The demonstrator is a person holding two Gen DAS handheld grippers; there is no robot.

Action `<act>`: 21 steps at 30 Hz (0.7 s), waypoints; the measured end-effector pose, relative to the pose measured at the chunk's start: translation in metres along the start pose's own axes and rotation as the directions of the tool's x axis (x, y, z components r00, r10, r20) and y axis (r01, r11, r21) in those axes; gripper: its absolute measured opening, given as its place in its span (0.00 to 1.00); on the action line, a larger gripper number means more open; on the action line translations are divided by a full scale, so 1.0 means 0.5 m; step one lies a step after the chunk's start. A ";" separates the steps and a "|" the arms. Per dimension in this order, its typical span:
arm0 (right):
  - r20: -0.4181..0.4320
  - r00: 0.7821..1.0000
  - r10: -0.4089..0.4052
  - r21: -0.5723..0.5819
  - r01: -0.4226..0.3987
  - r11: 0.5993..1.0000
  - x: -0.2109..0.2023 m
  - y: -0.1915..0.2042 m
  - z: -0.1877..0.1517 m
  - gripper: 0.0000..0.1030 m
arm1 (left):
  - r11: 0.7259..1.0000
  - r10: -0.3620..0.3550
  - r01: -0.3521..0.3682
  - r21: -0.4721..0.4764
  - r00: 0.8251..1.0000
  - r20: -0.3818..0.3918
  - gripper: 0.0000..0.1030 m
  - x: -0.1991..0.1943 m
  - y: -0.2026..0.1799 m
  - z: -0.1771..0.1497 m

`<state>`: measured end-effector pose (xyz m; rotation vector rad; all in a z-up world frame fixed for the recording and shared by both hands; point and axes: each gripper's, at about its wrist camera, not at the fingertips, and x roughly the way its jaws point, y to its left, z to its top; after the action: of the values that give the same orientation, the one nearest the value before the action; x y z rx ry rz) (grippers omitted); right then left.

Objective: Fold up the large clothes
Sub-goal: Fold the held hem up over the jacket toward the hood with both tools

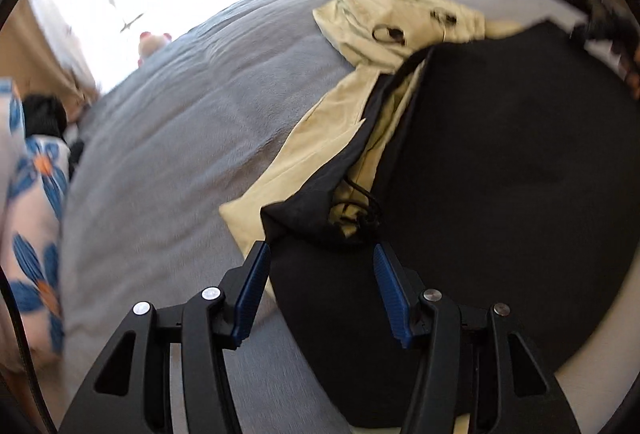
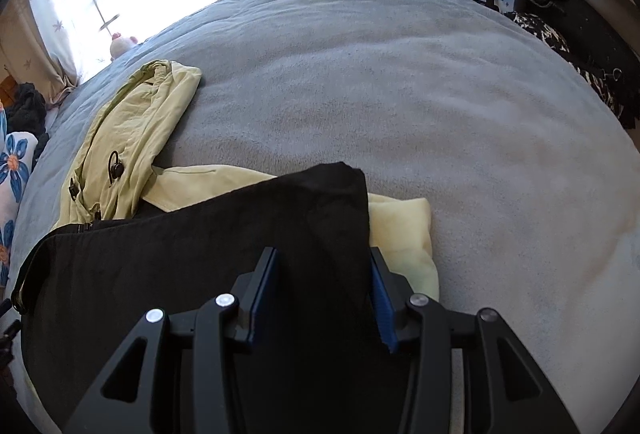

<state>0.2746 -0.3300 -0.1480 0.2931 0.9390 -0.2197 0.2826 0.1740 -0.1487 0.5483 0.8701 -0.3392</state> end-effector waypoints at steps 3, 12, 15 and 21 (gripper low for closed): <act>-0.003 1.000 -0.005 0.003 0.005 1.000 0.006 0.000 -0.003 0.43 | 0.994 0.097 -0.096 0.048 0.995 -0.005 0.51 0.044 -0.014 0.023; -0.014 0.999 0.029 0.016 -0.029 0.999 0.025 -0.009 0.009 0.43 | 0.943 -0.074 0.055 -0.329 0.996 -0.048 0.51 0.139 0.101 0.098; -0.004 0.999 0.053 0.025 -0.053 0.998 0.031 -0.015 0.013 0.43 | 0.904 -0.145 0.114 -0.412 0.988 -0.044 0.46 0.164 0.130 0.096; 0.025 0.999 0.045 0.020 -0.046 0.999 0.034 -0.016 0.019 0.18 | 0.836 -0.199 0.185 -0.517 0.980 0.028 0.16 0.163 0.155 0.076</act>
<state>0.2892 -0.3420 -0.1578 0.3300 0.9050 -0.1908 0.3937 0.2097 -0.1692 -0.0407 0.9989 -0.2632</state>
